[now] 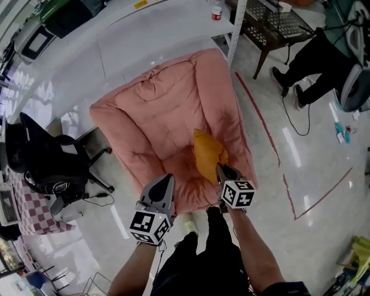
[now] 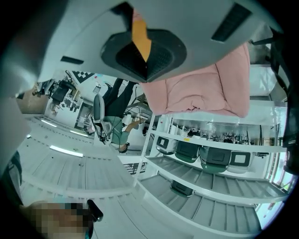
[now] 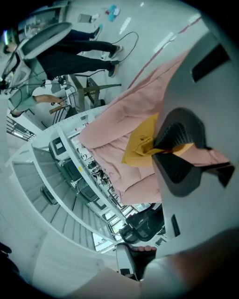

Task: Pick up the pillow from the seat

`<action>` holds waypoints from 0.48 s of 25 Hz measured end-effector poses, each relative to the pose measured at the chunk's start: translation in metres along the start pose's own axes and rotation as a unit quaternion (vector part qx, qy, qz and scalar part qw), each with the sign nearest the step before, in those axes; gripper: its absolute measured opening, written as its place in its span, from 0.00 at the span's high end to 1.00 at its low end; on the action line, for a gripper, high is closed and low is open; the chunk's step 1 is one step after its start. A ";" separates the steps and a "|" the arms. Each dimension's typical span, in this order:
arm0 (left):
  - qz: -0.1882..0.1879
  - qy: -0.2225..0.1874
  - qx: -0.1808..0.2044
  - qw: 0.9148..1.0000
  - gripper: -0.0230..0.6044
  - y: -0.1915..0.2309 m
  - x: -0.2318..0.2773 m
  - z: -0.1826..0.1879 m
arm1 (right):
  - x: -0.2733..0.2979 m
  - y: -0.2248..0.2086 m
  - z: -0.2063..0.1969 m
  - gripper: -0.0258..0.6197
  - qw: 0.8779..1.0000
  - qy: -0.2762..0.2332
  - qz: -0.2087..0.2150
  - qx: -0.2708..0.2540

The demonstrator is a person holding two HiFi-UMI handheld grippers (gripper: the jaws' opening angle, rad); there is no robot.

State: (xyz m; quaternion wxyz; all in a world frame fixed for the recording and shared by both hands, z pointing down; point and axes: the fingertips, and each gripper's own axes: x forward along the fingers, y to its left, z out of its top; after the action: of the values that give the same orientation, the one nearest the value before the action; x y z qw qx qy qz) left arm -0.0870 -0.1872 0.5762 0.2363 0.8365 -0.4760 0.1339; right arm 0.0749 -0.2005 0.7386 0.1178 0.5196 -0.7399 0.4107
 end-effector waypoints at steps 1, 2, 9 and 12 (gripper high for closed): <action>0.000 -0.006 -0.001 1.000 0.96 0.001 -0.004 0.006 | -0.007 0.004 0.010 0.92 1.000 -0.009 -0.001 -0.006; 0.000 -0.012 -0.002 1.000 0.95 0.002 -0.008 0.012 | -0.016 0.007 0.020 0.92 1.000 -0.018 -0.002 -0.011; -0.002 -0.054 -0.008 0.998 0.95 0.005 -0.037 0.062 | -0.082 0.050 0.094 0.92 0.995 -0.078 0.007 -0.057; 0.000 -0.074 -0.009 0.997 0.96 0.011 -0.051 0.085 | -0.106 0.077 0.124 0.92 0.991 -0.104 0.016 -0.082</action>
State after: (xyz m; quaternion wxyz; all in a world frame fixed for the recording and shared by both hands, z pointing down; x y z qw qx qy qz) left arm -0.1222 -0.1991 0.4840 0.2079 0.8420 -0.4933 0.0671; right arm 0.0855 -0.2106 0.5590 0.0759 0.5358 -0.7878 0.2942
